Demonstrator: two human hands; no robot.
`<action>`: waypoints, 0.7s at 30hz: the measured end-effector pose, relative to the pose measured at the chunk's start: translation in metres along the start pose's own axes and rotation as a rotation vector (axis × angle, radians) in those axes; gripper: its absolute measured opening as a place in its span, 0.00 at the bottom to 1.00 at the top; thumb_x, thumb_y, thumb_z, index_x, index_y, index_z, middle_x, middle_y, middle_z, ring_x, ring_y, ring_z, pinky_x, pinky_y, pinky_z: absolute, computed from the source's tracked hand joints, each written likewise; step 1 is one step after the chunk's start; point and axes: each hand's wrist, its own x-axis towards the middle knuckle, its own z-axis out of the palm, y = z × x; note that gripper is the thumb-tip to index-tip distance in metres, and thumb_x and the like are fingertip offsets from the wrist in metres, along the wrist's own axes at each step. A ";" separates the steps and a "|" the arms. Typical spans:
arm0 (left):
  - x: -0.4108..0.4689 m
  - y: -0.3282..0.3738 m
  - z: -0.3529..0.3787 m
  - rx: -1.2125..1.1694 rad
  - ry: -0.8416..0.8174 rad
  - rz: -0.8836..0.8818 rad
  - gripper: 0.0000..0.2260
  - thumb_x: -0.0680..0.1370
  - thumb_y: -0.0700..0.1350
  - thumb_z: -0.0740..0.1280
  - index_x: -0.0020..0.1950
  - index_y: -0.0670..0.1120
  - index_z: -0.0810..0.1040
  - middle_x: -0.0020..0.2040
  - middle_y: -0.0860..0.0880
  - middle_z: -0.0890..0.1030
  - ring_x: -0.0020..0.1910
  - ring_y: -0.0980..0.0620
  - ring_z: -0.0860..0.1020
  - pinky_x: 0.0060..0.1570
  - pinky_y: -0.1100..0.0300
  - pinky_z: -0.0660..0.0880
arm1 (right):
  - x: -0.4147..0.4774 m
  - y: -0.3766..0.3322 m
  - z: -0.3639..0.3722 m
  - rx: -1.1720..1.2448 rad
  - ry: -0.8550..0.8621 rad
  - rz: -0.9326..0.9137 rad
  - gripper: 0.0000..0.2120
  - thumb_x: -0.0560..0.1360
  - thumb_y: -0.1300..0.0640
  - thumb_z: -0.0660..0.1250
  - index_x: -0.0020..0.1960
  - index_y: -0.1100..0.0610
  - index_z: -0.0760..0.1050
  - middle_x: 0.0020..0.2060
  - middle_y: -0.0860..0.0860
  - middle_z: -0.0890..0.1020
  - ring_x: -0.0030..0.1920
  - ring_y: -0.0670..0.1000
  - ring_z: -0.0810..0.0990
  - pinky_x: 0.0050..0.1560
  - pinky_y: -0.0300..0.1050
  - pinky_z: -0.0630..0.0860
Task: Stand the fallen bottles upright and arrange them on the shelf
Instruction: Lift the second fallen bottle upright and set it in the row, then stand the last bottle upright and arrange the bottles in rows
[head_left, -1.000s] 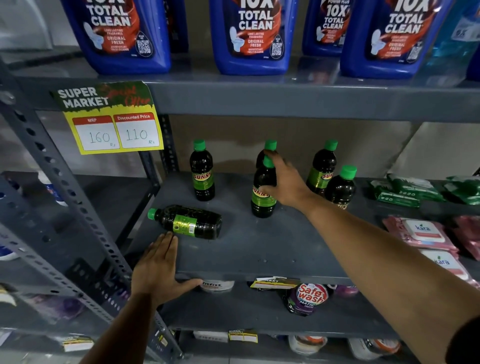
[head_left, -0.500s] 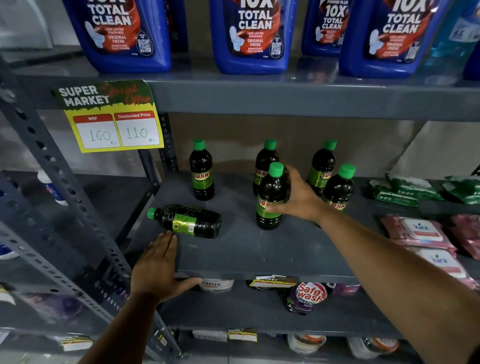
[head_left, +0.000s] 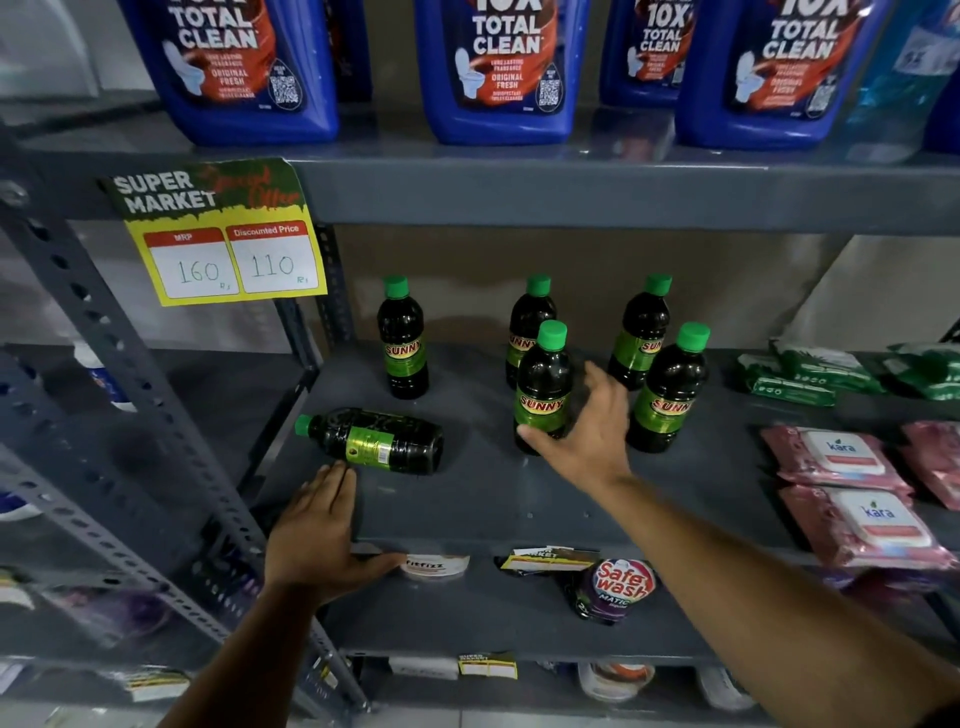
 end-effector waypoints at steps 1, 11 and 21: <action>0.000 0.000 0.000 0.001 -0.007 0.006 0.55 0.64 0.80 0.57 0.70 0.35 0.68 0.69 0.36 0.72 0.68 0.37 0.70 0.62 0.41 0.71 | -0.016 -0.005 0.004 -0.098 0.134 -0.121 0.44 0.63 0.34 0.71 0.68 0.59 0.62 0.61 0.59 0.69 0.63 0.59 0.67 0.63 0.56 0.65; 0.002 -0.012 0.000 0.012 -0.044 0.040 0.54 0.66 0.79 0.54 0.73 0.36 0.64 0.72 0.37 0.69 0.70 0.39 0.68 0.66 0.43 0.69 | -0.005 -0.120 0.070 -0.273 -0.632 -0.388 0.36 0.74 0.43 0.68 0.76 0.56 0.59 0.72 0.57 0.67 0.70 0.59 0.68 0.69 0.54 0.67; 0.002 -0.013 0.001 0.018 0.003 0.045 0.55 0.65 0.80 0.53 0.75 0.38 0.61 0.75 0.41 0.64 0.75 0.43 0.61 0.71 0.46 0.63 | -0.003 -0.156 0.113 -0.762 -0.524 -0.455 0.36 0.64 0.40 0.77 0.64 0.57 0.72 0.60 0.57 0.73 0.60 0.60 0.72 0.55 0.53 0.72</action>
